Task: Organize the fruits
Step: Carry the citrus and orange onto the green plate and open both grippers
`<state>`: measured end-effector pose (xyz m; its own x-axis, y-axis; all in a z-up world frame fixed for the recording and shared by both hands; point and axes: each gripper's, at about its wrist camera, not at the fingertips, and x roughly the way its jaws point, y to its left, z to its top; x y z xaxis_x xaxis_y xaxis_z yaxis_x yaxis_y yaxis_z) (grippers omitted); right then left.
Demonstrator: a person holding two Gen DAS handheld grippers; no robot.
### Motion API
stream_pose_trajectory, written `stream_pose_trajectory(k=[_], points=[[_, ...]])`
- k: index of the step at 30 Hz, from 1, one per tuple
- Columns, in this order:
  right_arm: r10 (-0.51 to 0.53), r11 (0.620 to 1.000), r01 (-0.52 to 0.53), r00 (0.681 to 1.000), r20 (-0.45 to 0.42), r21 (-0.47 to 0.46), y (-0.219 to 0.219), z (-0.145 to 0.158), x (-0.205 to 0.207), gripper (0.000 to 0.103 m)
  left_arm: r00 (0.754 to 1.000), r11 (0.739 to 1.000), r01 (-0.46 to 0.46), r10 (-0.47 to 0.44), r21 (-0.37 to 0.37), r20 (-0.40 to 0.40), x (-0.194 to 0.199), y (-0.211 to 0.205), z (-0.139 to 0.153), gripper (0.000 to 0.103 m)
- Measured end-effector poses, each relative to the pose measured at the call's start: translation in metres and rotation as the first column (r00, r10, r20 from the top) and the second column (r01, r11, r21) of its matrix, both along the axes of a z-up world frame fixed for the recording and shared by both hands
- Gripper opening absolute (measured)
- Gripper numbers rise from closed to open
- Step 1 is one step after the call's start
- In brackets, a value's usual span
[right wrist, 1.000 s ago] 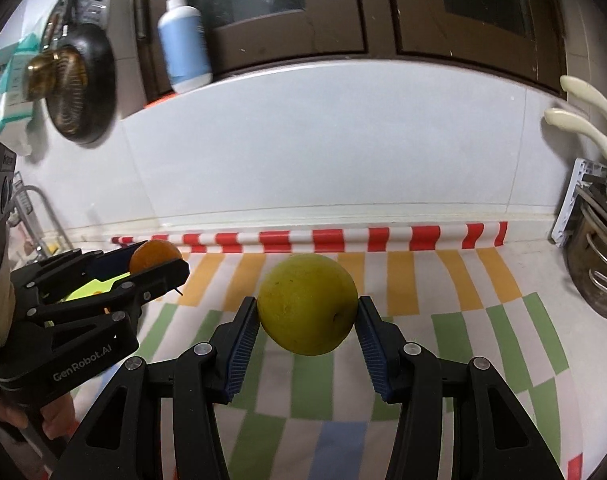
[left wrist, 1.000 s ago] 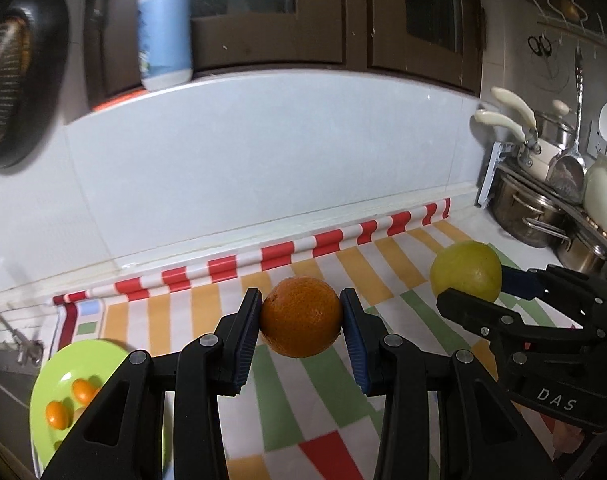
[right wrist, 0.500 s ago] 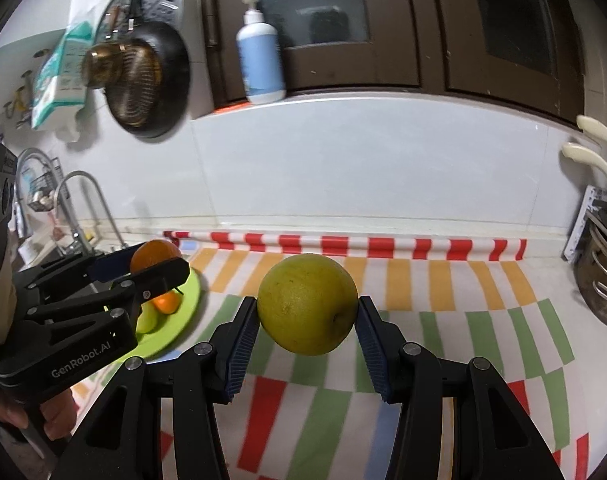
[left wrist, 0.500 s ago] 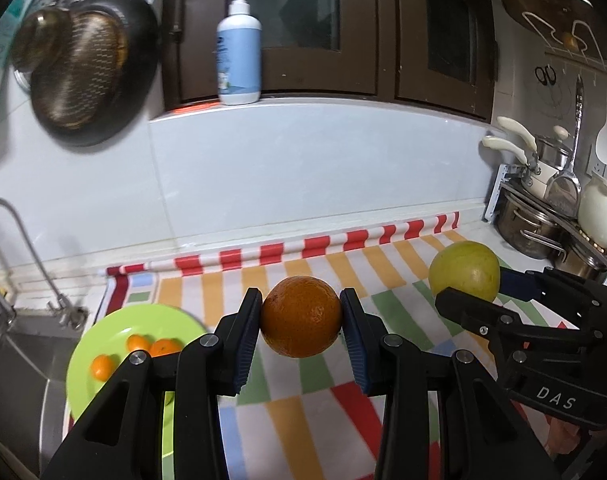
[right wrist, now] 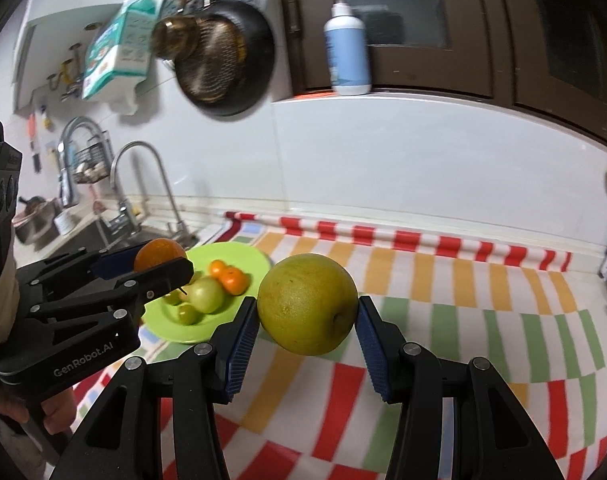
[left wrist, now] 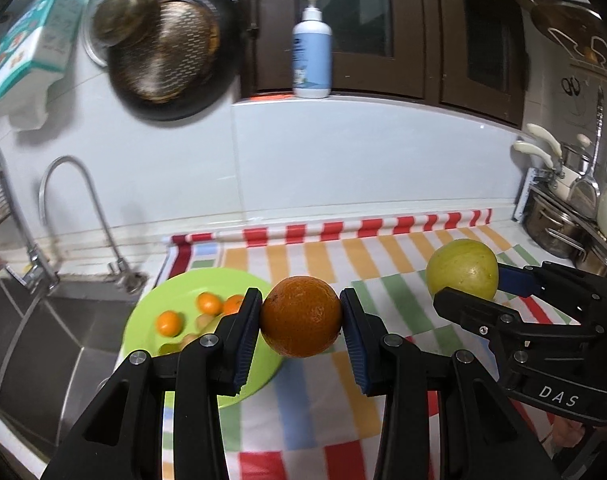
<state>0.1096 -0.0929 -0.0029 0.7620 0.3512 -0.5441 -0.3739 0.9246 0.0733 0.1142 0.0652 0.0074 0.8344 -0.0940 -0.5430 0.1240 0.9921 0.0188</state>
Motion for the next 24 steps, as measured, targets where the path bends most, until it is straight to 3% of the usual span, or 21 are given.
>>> stream_pose_trajectory(k=[9,24], points=[[0.119,0.993,-0.120,0.993,-0.023,-0.008,0.044,-0.009,0.000,0.050,0.995,0.995,-0.095,0.095,0.026,0.019,-0.021,0.040,-0.001,0.040],[0.257,0.963,-0.262,0.963,-0.078,-0.063,0.103,-0.033,0.011,0.050,0.978,0.977,-0.203,0.206,0.060,-0.042,-0.030,0.092,-0.030,0.040]])
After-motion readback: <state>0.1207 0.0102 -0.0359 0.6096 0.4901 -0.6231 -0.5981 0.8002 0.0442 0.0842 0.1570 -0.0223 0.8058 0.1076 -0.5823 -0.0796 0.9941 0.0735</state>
